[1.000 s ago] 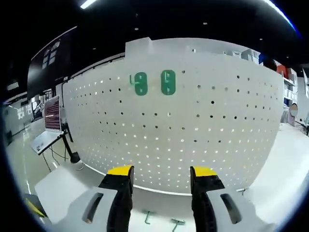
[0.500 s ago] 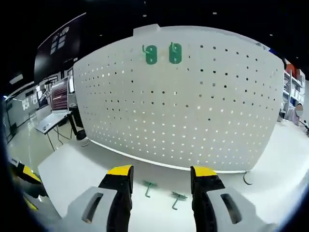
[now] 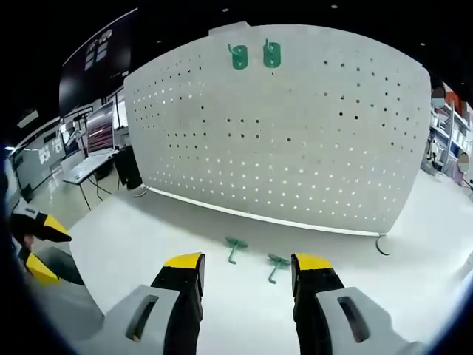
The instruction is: Insert the hook assembly into the mounting plate slot until the hook locks in place.
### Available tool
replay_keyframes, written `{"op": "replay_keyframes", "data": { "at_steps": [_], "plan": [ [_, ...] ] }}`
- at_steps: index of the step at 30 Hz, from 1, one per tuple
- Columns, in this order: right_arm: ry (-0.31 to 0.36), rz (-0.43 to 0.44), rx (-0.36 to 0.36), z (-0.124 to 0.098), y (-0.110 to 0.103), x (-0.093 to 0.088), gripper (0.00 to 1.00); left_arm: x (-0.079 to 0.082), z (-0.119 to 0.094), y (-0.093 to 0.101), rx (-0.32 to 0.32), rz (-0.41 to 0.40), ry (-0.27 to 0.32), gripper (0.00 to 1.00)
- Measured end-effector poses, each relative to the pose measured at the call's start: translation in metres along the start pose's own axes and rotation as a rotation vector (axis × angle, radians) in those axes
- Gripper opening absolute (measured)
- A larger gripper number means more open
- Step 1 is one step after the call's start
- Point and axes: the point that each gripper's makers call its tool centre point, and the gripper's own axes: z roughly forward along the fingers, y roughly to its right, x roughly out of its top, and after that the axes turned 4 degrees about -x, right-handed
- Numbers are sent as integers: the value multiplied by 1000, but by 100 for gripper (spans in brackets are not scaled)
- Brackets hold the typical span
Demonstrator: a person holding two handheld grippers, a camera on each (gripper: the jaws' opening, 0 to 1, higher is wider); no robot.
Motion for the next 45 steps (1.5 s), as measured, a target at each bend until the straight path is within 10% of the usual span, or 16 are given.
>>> {"op": "replay_keyframes", "data": {
  "at_steps": [22,45],
  "plan": [
    [-49,32,88,-42,-14,-34,46,-3,2,0,12,2,-13,37],
    [6,56,129,-78,-22,-20,47,5,9,8,8,24,-21,36]
  ]
}}
